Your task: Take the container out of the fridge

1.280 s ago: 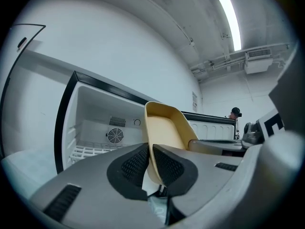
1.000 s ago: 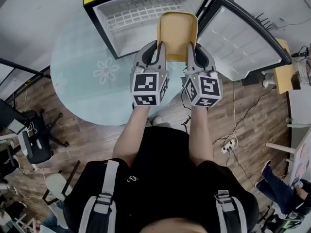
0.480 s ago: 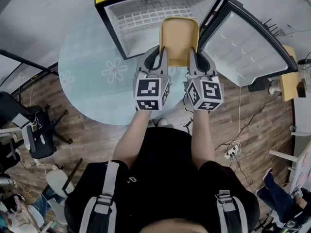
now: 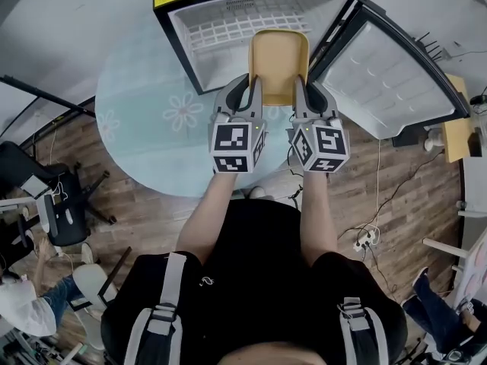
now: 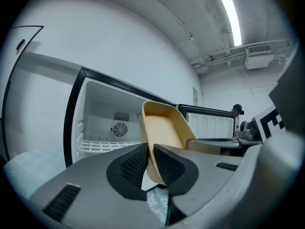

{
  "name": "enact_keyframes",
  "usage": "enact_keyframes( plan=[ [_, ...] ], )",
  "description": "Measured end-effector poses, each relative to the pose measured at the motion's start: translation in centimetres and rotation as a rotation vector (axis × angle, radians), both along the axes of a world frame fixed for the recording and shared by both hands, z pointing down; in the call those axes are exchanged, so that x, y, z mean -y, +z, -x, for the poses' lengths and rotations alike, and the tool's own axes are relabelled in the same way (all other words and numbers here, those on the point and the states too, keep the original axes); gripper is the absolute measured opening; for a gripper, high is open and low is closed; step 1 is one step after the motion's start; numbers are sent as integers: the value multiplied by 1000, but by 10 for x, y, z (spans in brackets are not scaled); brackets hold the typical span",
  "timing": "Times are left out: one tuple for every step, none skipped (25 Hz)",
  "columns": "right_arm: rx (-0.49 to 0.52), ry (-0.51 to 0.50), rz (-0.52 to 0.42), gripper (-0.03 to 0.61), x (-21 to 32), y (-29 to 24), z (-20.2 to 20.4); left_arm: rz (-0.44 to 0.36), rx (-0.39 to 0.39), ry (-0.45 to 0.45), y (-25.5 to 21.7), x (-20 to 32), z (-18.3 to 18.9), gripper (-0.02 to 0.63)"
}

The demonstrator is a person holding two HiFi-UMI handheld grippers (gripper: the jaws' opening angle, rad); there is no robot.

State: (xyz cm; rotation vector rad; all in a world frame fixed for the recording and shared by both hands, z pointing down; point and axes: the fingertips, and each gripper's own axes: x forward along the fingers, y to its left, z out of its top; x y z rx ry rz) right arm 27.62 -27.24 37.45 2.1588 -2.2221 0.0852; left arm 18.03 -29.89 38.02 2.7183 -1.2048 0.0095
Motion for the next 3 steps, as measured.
enact_keyframes(
  plan=[
    [1,-1,2,25,0,0,0,1,1,0,0,0,0,38],
    [1,-2,4,25,1,1,-1,2,1,1,0,0,-1,39],
    [1,-3,6,25,1,1,-1,3,2,1,0,1,-1,40]
  ],
)
